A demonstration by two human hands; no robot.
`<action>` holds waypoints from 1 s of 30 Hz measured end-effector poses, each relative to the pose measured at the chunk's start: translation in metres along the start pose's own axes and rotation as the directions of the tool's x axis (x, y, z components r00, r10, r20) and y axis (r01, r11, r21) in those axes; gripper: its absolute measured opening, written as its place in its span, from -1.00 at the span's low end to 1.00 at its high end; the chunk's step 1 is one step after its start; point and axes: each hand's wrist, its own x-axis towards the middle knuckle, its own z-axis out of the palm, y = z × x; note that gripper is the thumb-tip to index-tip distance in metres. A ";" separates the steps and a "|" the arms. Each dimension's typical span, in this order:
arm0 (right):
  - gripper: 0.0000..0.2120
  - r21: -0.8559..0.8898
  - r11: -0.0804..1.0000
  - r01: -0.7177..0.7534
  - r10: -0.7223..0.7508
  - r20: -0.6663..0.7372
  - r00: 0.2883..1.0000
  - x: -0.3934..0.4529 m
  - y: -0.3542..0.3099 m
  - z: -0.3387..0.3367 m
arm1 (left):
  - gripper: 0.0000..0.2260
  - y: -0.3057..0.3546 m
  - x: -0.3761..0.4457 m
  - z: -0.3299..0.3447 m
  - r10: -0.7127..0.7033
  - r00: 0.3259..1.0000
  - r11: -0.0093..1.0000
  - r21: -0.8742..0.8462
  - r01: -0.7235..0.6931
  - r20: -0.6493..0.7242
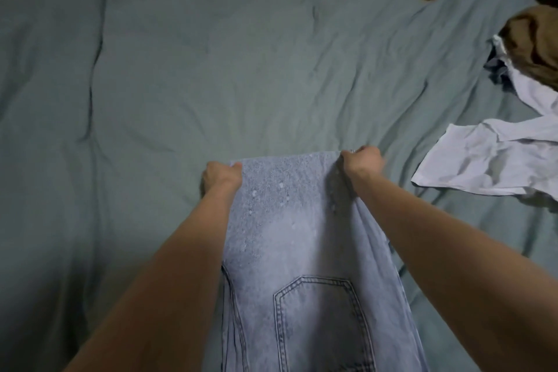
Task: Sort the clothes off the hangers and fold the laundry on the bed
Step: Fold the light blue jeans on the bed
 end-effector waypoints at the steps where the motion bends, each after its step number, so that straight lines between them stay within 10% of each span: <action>1: -0.86 0.047 0.999 0.019 -0.018 -0.017 1.000 0.002 0.001 0.001 | -0.61 0.000 -0.002 0.003 0.024 0.999 1.000 -0.013 -0.024 -0.040; 6: -0.84 0.034 0.974 0.225 -0.221 -0.101 0.970 0.006 0.012 0.003 | -0.75 -0.008 -0.019 0.014 0.268 0.924 0.960 -0.004 -0.280 -0.274; 11: -0.56 -0.368 0.687 0.627 -0.670 0.015 0.742 -0.051 0.048 0.012 | -0.59 -0.024 -0.053 0.016 0.539 0.754 0.830 0.386 -0.402 -0.375; 14: -0.49 -0.398 0.471 0.787 -0.759 0.272 0.591 -0.103 0.089 0.016 | -0.55 -0.066 -0.103 0.018 0.825 0.566 0.483 0.518 -0.706 0.001; 17: -0.41 -0.535 0.406 0.741 -0.637 0.415 0.649 -0.096 0.128 0.004 | -0.48 -0.120 -0.099 0.002 0.745 0.539 0.187 0.653 -0.734 0.392; 21: -0.38 -0.660 0.453 0.600 -0.470 0.395 0.789 -0.084 0.136 -0.026 | -0.41 -0.111 -0.077 -0.027 0.491 0.794 0.243 0.819 -0.521 0.359; 25: -0.39 -0.461 0.591 0.661 -0.551 0.368 0.749 -0.183 0.141 -0.049 | -0.40 -0.100 -0.171 -0.025 0.705 0.619 0.299 0.646 -0.702 0.346; 30: -0.45 -0.503 0.333 0.797 -0.524 0.604 0.601 -0.243 0.236 -0.097 | -0.38 -0.200 -0.262 -0.042 0.525 0.569 0.155 0.586 -0.795 0.633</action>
